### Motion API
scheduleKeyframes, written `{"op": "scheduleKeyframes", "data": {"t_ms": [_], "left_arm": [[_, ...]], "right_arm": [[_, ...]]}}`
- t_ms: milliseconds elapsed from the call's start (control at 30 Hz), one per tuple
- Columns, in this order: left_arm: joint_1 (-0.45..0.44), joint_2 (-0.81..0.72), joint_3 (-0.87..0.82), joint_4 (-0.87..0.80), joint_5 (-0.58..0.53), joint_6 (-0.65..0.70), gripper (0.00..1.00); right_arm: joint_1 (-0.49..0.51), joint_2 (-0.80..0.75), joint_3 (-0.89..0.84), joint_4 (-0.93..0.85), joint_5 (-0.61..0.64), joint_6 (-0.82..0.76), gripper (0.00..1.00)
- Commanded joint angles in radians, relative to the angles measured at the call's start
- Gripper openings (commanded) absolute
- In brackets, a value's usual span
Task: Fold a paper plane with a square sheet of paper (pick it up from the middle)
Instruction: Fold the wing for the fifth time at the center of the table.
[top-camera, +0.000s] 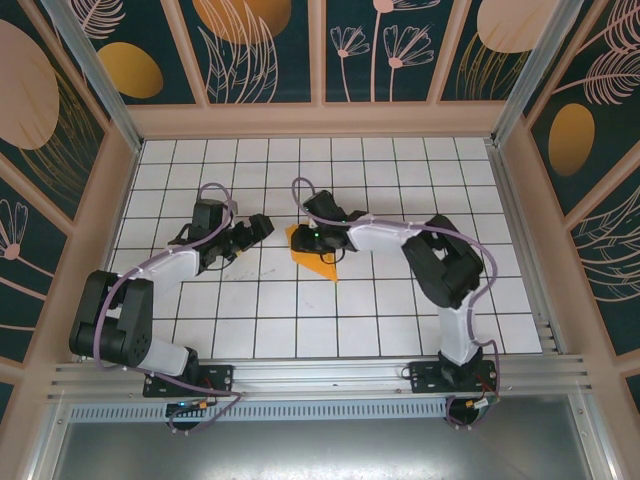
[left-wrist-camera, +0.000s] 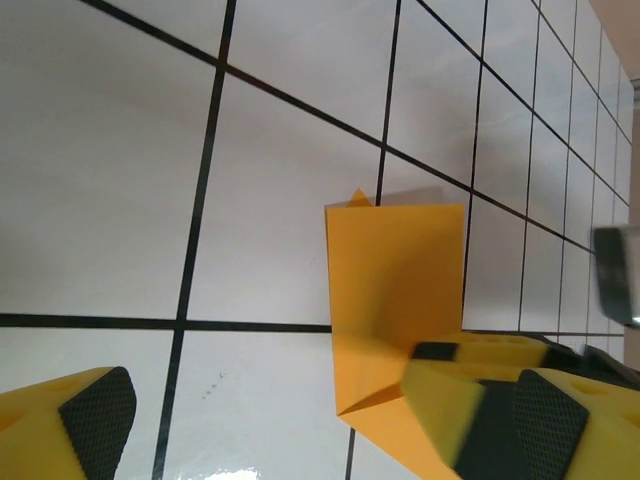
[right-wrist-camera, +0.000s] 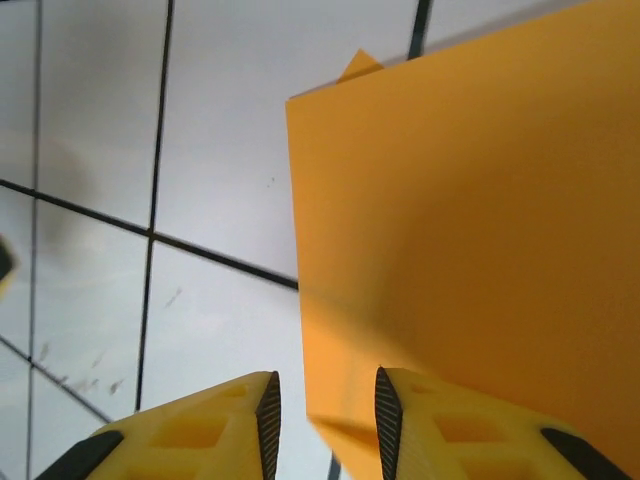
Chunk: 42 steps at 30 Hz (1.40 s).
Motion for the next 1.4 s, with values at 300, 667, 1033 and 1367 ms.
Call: {"op": "scheduleKeyframes", "data": {"t_ms": [300,667,1033,1367], "left_arm": [[-0.094,-0.015,-0.047,0.057,0.050,-0.169,0.86],[-0.186,0.073,-0.024,0.091,0.075,-0.240,0.62],[-0.208,0.163,0.013,0.116,0.106,-0.256,0.37],[-0.214,0.238,0.049,0.163,0.152,-0.274,0.39]], "right_arm": [[-0.030,-0.178,-0.272,0.180,0.018,0.281,0.29],[-0.080,-0.122,-0.364,0.275,-0.040,0.318,0.26],[-0.138,-0.126,-0.502,0.442,-0.165,0.365,0.25],[-0.156,-0.125,-0.525,0.469,-0.192,0.362,0.25]]}}
